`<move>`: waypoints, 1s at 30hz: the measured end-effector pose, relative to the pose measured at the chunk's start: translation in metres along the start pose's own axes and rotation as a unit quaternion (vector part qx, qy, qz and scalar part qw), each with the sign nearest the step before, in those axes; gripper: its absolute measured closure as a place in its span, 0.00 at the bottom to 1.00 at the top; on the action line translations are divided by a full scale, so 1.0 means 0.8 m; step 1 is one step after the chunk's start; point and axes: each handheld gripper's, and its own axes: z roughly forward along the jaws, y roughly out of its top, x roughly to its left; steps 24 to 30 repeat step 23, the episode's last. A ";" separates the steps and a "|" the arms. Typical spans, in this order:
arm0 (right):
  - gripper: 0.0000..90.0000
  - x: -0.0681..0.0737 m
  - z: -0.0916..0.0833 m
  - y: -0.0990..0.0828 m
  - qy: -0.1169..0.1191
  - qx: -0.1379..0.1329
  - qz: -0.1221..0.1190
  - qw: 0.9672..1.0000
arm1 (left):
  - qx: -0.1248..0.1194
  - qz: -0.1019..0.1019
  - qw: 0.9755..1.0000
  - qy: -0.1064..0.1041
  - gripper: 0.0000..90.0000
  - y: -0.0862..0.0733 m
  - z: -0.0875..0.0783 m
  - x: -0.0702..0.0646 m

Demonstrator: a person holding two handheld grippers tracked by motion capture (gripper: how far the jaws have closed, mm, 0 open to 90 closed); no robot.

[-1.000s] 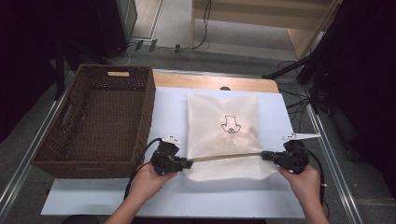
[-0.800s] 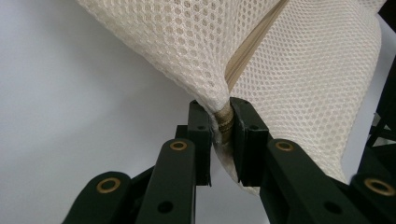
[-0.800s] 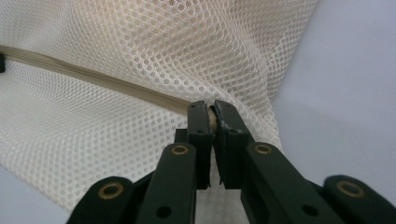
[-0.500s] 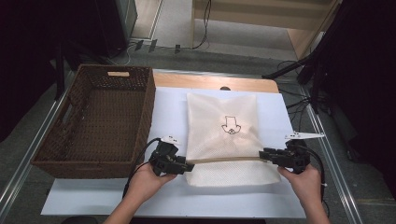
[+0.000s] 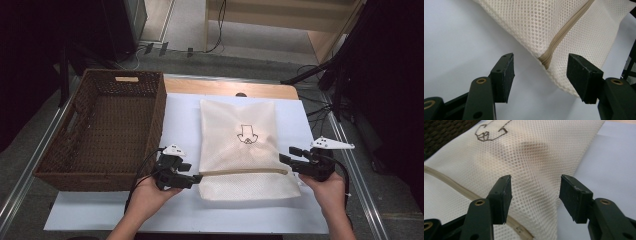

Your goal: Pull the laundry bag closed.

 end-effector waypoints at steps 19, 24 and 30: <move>0.48 -0.013 0.020 0.002 -0.022 0.021 0.021 0.999 | 0.013 -0.003 1.000 0.013 0.41 -0.011 0.000 0.006; 0.46 -0.016 0.019 0.001 -0.025 0.020 0.028 0.999 | 0.017 -0.004 1.000 0.026 0.41 -0.011 0.003 0.005; 0.46 -0.016 0.019 0.001 -0.025 0.020 0.028 0.999 | 0.017 -0.004 1.000 0.026 0.41 -0.011 0.003 0.005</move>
